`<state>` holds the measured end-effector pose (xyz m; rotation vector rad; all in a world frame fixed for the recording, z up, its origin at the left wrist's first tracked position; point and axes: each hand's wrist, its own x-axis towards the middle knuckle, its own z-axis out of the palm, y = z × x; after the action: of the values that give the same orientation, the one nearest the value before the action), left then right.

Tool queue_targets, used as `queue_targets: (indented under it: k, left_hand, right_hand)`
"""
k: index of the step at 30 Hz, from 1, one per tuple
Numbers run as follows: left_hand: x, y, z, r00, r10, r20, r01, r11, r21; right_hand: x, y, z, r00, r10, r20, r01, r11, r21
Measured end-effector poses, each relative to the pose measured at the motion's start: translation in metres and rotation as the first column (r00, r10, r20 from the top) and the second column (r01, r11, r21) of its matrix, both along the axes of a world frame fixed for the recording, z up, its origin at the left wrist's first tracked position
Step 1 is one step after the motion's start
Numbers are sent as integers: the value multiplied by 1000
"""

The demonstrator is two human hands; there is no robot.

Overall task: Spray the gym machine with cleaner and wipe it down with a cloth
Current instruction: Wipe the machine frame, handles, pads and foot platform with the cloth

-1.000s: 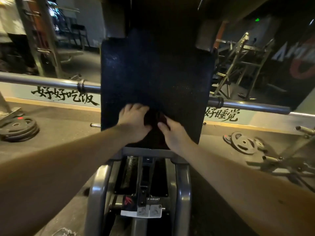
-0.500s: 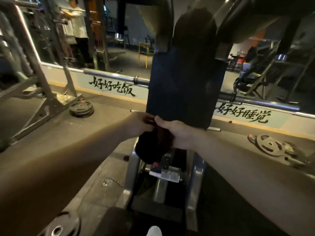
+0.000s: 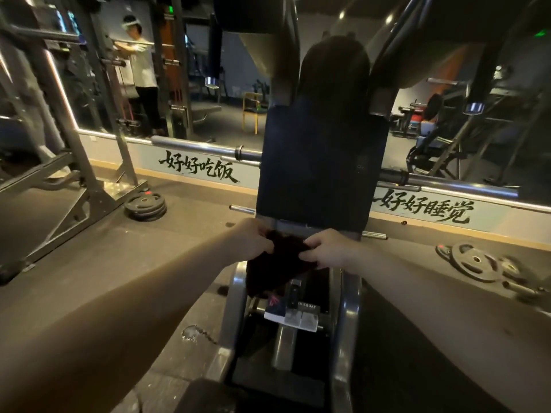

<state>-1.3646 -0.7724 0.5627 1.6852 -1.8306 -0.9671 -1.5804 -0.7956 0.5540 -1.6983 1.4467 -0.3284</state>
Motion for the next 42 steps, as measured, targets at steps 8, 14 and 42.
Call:
queue_targets:
  k: [8, 14, 42]
  left_hand:
    - [-54, -84, -61, 997, -15, 78, 25, 991, -131]
    - [-93, -147, -94, 994, 90, 70, -59, 931, -361]
    - [-186, -280, -75, 1000, 10, -19, -18, 881, -473]
  right_hand:
    - [-42, -71, -53, 971, -227, 76, 224, 973, 53]
    - [-66, -127, -91, 736, -301, 606, 225, 954, 199]
    - [-121, -282, -124, 326, -190, 926, 354, 933, 66]
